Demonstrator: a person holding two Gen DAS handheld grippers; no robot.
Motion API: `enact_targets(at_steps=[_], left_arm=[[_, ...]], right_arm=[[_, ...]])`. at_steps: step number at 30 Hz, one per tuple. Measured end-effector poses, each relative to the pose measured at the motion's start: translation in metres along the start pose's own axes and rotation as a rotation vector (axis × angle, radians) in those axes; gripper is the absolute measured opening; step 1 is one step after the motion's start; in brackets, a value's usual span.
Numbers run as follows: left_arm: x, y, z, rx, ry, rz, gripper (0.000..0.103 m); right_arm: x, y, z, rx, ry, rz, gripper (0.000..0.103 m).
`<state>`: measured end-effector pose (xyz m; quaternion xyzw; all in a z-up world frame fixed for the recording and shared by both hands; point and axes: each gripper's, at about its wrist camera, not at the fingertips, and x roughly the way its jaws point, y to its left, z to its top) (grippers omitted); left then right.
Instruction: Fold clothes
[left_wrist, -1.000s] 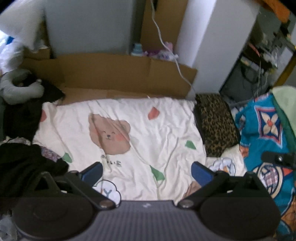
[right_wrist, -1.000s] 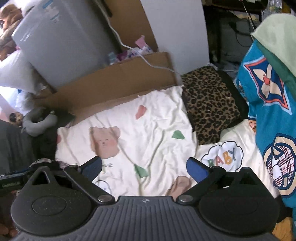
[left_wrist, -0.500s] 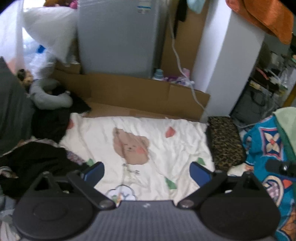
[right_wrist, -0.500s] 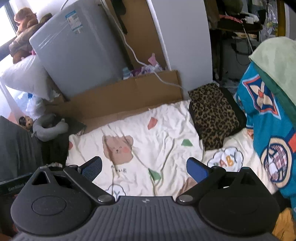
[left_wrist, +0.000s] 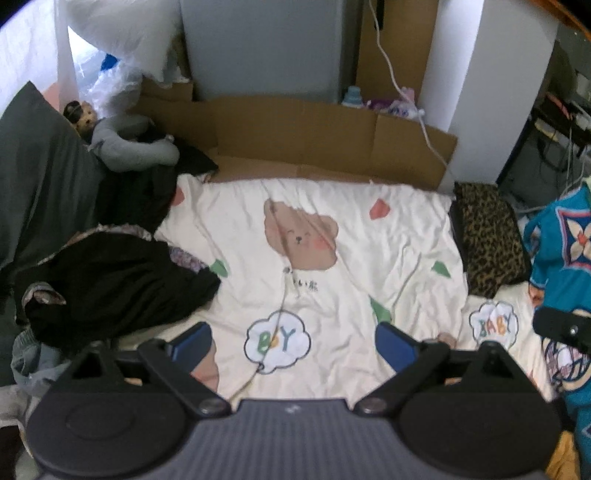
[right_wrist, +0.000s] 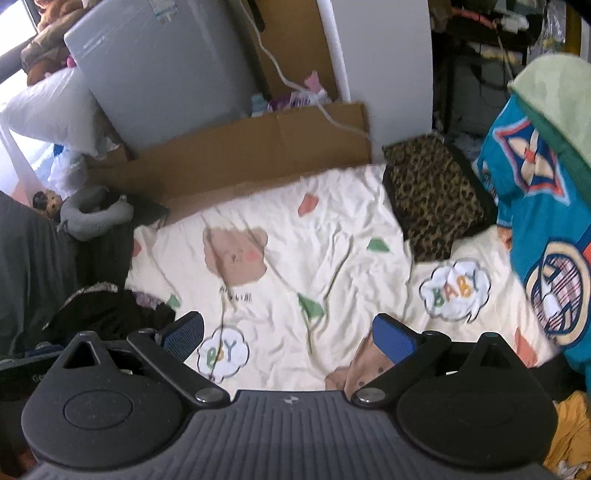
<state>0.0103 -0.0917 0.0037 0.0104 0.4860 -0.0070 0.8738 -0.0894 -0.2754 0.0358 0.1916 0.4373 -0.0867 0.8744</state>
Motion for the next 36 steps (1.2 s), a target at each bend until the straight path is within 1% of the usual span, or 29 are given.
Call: enact_targets(at_steps=[3,7,10,15,21,24,28,31,36], left_arm=[[0.006,0.004,-0.007,-0.01,0.022,0.001,0.097],[0.015,0.008,-0.016,-0.017,0.064,0.019,0.096],[0.015,0.009,-0.021,-0.015,0.084,0.039,0.097],[0.005,0.013,-0.017,-0.035,0.056,0.03,0.098],[0.007,0.012,-0.016,-0.02,0.082,0.03,0.099],[0.008,0.012,-0.015,-0.034,0.103,0.028,0.099],[0.002,0.009,-0.01,-0.041,0.092,0.0,0.099],[-0.001,0.006,-0.009,-0.035,0.082,0.021,0.099],[0.004,0.008,-0.009,-0.035,0.109,0.01,0.099]], right_arm=[[0.01,-0.001,-0.004,-0.001,0.023,0.01,0.101],[0.021,0.013,-0.016,-0.076,0.069,-0.006,0.101],[0.017,0.025,-0.024,-0.107,0.073,-0.007,0.101],[0.014,0.036,-0.027,-0.152,0.05,-0.018,0.101],[0.025,0.036,-0.026,-0.157,0.088,-0.022,0.101],[0.027,0.038,-0.025,-0.163,0.089,-0.027,0.101],[0.026,0.043,-0.022,-0.166,0.072,-0.015,0.101],[0.026,0.045,-0.021,-0.163,0.068,-0.011,0.101],[0.03,0.043,-0.02,-0.154,0.084,-0.005,0.101]])
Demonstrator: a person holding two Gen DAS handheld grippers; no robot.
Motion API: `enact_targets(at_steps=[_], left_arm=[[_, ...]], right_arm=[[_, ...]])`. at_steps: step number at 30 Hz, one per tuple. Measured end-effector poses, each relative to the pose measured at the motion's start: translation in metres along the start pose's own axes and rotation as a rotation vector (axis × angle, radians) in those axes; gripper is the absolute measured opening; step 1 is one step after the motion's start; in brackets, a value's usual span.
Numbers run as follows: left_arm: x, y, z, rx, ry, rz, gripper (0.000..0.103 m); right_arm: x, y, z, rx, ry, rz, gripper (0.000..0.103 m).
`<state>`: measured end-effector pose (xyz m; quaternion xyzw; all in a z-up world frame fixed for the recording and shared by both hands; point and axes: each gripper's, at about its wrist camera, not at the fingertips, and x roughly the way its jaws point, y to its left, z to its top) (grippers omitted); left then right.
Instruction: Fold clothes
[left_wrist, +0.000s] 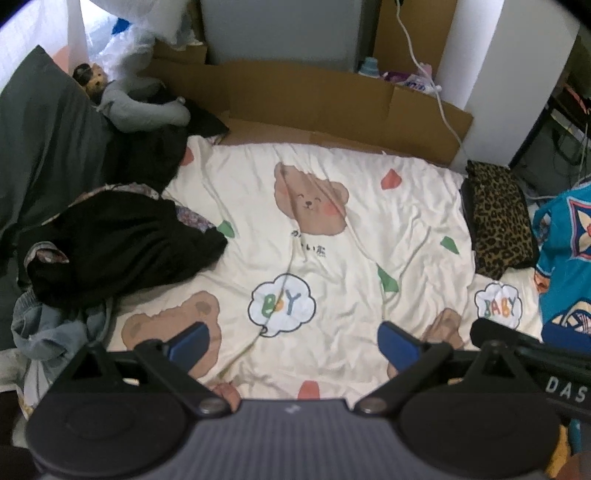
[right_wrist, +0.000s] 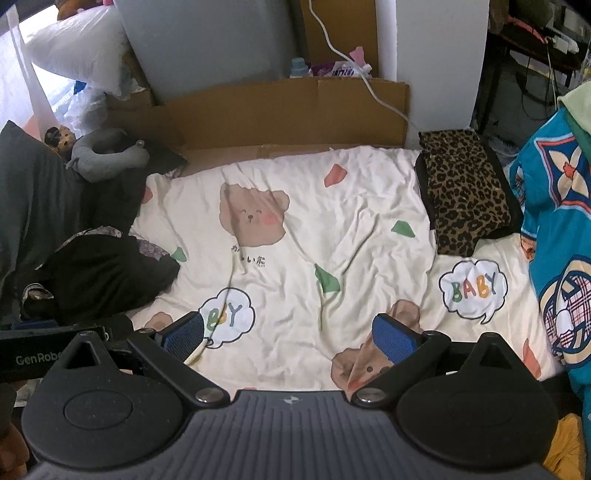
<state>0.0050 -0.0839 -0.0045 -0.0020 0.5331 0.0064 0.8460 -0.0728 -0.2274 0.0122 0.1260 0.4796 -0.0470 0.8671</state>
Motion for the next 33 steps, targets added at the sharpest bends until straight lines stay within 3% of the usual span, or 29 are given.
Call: enact_targets(at_steps=[33], left_arm=[[0.0034,-0.0047,0.0004,0.01,0.048,-0.006,0.098]], right_arm=[[-0.0029,0.0025,-0.0016,0.009,-0.014,0.014,0.101]])
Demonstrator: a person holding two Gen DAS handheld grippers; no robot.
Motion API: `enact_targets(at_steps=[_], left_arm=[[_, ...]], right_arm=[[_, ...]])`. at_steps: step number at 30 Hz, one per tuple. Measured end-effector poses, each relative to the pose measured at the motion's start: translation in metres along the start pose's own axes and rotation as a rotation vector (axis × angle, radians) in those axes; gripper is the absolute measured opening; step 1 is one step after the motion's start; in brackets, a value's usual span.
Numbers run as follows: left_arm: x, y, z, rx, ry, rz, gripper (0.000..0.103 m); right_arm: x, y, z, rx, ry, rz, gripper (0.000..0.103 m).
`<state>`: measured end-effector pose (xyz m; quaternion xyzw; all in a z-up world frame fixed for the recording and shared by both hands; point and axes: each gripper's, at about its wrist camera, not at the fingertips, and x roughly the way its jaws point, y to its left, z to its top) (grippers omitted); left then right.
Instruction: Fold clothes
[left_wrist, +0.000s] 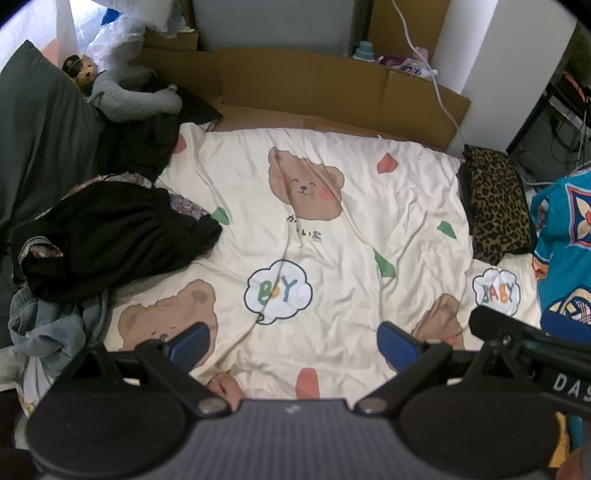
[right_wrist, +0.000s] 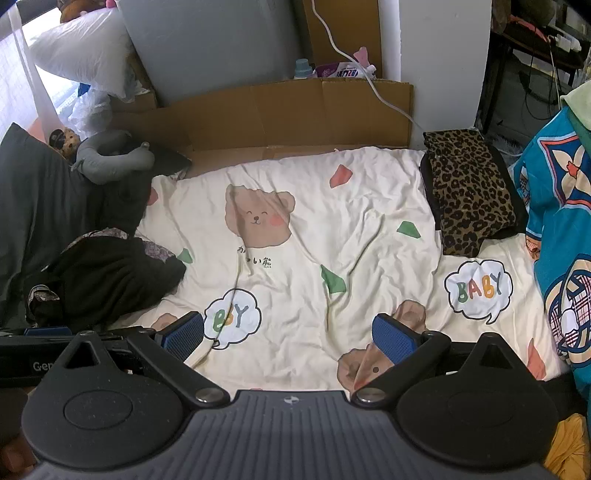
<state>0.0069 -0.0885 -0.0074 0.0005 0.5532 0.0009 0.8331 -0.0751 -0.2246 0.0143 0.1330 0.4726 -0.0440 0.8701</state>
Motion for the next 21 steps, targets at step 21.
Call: enact_targets(at_steps=[21], left_arm=[[0.0037,0.004,0.003,0.014,0.009,-0.015,0.095]], right_arm=[[0.0007,-0.0005,0.0004,-0.001,0.007,-0.005,0.101]])
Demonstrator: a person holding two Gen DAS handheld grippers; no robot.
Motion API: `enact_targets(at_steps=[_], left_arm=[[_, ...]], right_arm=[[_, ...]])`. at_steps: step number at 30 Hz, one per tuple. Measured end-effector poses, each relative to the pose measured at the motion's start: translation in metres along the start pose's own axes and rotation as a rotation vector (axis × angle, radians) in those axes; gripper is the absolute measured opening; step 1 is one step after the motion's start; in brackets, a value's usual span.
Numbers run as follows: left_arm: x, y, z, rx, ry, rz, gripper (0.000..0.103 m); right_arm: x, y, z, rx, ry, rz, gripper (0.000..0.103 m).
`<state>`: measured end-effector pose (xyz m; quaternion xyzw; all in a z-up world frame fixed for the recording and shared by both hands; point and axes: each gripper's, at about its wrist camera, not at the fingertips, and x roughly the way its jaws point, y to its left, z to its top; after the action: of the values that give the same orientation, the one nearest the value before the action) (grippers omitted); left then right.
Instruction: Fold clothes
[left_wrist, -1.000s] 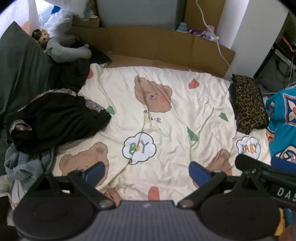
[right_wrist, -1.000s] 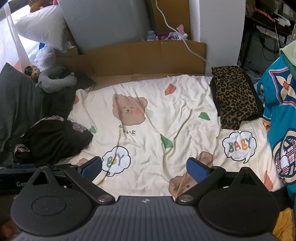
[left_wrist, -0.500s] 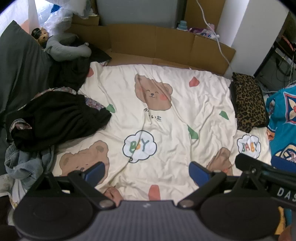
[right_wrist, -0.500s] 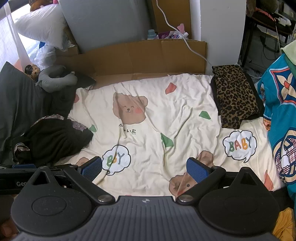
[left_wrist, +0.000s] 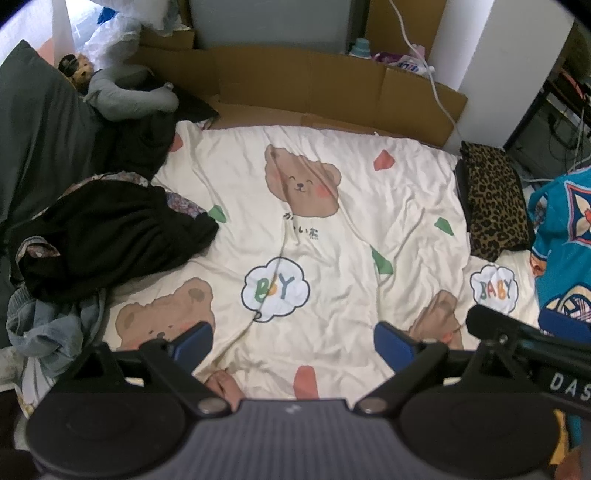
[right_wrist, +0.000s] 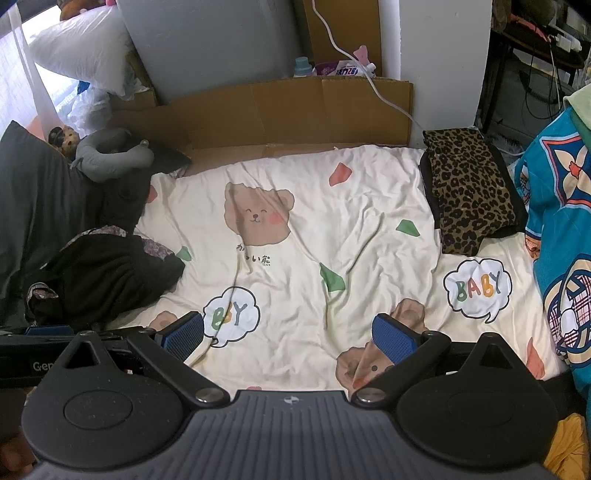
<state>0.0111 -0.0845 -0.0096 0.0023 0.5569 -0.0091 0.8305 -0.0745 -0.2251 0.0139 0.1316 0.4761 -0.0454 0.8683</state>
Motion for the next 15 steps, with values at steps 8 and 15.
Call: enact_targets(at_steps=[8,15], left_arm=[[0.0023,0.0049,0.0012,0.001,0.012,-0.008,0.095],[0.0012,0.0005,-0.0012,-0.008,0.018,-0.007,0.095]], right_arm=[[0.0015,0.0038,0.0002,-0.001,-0.004,-0.005,0.101],[0.0037,0.0078,-0.001,0.002,-0.002,-0.008,0.101]])
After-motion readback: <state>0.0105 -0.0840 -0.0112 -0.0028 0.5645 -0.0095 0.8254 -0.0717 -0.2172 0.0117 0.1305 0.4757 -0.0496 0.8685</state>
